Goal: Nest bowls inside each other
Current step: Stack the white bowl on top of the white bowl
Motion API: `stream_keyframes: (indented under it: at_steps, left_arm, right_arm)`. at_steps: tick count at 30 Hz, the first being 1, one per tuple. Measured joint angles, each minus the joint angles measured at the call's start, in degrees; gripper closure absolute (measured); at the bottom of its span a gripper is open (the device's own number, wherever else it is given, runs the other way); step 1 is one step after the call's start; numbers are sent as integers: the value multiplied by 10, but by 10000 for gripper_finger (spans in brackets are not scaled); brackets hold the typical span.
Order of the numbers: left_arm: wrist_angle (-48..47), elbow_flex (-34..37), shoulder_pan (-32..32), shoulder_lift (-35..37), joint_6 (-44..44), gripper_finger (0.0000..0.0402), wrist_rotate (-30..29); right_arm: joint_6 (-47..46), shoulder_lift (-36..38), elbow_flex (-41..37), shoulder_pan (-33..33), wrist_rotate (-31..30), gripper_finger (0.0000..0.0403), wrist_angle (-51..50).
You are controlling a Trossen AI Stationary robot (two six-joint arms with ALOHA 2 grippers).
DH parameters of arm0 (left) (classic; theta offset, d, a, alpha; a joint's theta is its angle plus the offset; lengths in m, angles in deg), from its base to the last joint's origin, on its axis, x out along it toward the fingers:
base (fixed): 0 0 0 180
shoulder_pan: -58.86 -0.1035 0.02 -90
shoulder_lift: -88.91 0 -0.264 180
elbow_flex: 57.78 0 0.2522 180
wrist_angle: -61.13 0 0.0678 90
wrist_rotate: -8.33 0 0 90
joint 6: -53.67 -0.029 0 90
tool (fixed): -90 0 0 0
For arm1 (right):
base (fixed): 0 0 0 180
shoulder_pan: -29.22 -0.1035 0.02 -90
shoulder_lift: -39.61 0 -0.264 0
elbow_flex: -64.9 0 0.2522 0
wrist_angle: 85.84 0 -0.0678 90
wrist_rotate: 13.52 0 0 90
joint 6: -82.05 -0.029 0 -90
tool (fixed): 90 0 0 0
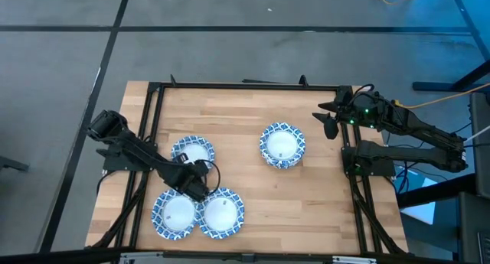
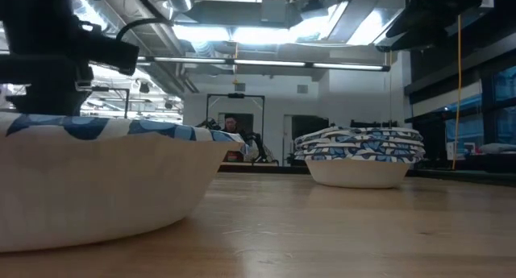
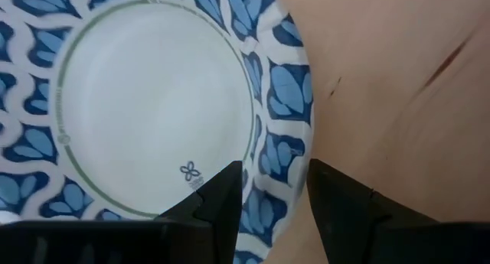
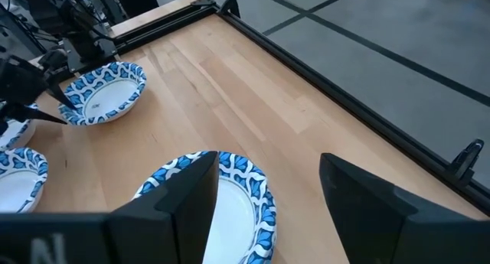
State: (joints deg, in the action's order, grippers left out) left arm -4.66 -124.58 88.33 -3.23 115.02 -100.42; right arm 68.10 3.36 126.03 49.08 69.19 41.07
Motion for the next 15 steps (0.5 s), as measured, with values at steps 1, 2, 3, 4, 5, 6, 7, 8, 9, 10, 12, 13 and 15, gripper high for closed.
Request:
stream_keyframes:
  at_steps: [1, 2, 3, 4, 5, 6, 7, 8, 9, 10, 12, 13, 15]
  left_arm:
    - [1, 0, 0, -4, 0, 260, 2]
    - [1, 0, 0, -9, 0, 260, 2]
    - [2, 0, 0, -12, -2, 260, 3]
    - [3, 0, 0, -14, -3, 260, 3]
    - [3, 0, 0, -15, -4, 260, 2]
    - [3, 0, 0, -16, -4, 261, 0]
    - [3, 0, 0, -16, -4, 262, -1]
    - [2, 0, 0, -16, -4, 266, -1]
    - [1, 0, 0, -16, -4, 272, -1]
    - [1, 0, 0, -16, -4, 280, -1]
    - [1, 0, -1, -16, -4, 304, -1]
    - [1, 0, -2, -16, -5, 317, -2]
    - [-1, 0, -7, -16, -6, 350, -4]
  right_arm:
    - [1, 0, 0, 0, 0, 175, 0]
    - [1, 0, 0, 0, 0, 175, 0]
    - [1, 0, 0, 0, 0, 175, 0]
    - [1, 0, 0, 0, 0, 175, 0]
    - [1, 0, 0, 0, 0, 175, 0]
    - [0, 0, 0, 0, 0, 175, 0]
    - [0, 0, 0, 0, 0, 175, 0]
    - [0, 0, 0, 0, 0, 175, 0]
    - [0, 0, 0, 0, 0, 175, 0]
    - [0, 0, 0, 0, 0, 175, 0]
    - [-4, 0, 0, 0, 0, 175, 0]
    - [-5, 0, 0, 0, 0, 175, 0]
    - [-5, 0, 0, 0, 0, 175, 0]
